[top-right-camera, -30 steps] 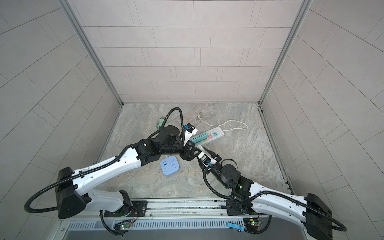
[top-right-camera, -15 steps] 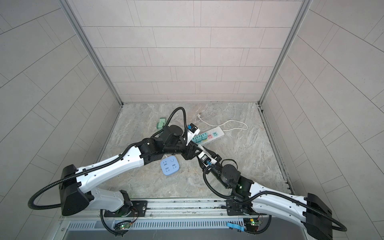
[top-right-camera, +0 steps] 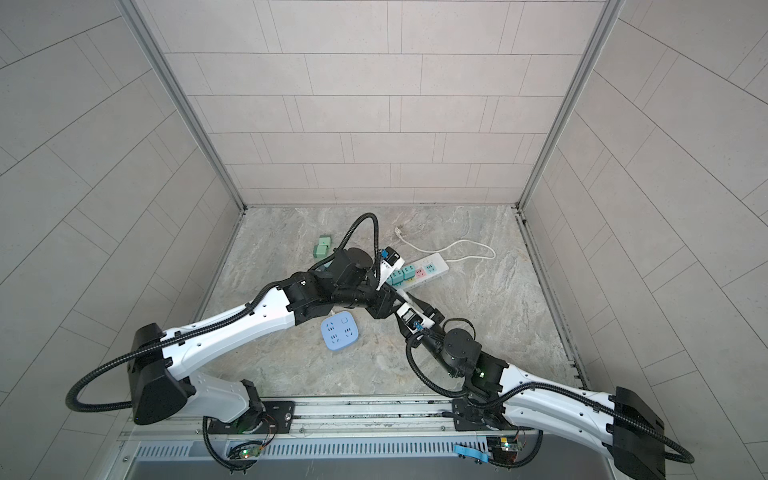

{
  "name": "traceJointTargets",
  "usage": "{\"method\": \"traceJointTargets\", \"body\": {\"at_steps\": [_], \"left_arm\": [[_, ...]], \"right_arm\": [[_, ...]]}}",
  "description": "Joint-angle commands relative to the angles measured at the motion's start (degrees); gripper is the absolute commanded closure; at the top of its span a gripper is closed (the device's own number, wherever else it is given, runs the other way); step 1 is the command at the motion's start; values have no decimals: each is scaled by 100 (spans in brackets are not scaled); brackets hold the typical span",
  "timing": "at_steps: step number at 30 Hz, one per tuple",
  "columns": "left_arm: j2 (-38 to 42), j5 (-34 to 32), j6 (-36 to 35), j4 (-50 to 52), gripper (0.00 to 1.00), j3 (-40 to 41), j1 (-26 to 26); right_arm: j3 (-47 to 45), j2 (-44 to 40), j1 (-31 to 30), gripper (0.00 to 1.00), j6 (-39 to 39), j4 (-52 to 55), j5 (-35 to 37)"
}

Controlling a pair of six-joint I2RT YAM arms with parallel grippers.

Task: Insert plugs into power strip
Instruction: Pass the plug.

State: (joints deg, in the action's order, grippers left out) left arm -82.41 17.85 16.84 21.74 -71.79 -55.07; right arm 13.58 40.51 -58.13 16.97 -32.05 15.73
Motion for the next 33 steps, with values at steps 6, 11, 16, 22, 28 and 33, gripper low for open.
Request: {"method": "traceJointTargets", "body": {"at_steps": [6, 11, 16, 22, 28, 33], "left_arm": [[-92, 122, -146, 154, 67, -307, -65], [-180, 123, -155, 212, 87, -397, -73], [-170, -58, -252, 284, 92, -503, -66], [-412, -526, -744, 375, 100, -1101, 308], [-1680, -1589, -1940, 865, 100, -2620, 512], [-3211, -1616, -2601, 2009, 100, -4531, 523]], "right_arm": [[140, -95, -19, 87, 67, -83, 37], [152, -134, -23, 73, 86, -38, 81], [213, -373, -14, 17, 76, 323, 199], [586, -711, 494, 2, -628, 1626, 847], [72, -1731, 2275, 0, -2864, 2447, 1470], [-389, -2778, 3588, 0, -3765, 3238, 1280]]}}
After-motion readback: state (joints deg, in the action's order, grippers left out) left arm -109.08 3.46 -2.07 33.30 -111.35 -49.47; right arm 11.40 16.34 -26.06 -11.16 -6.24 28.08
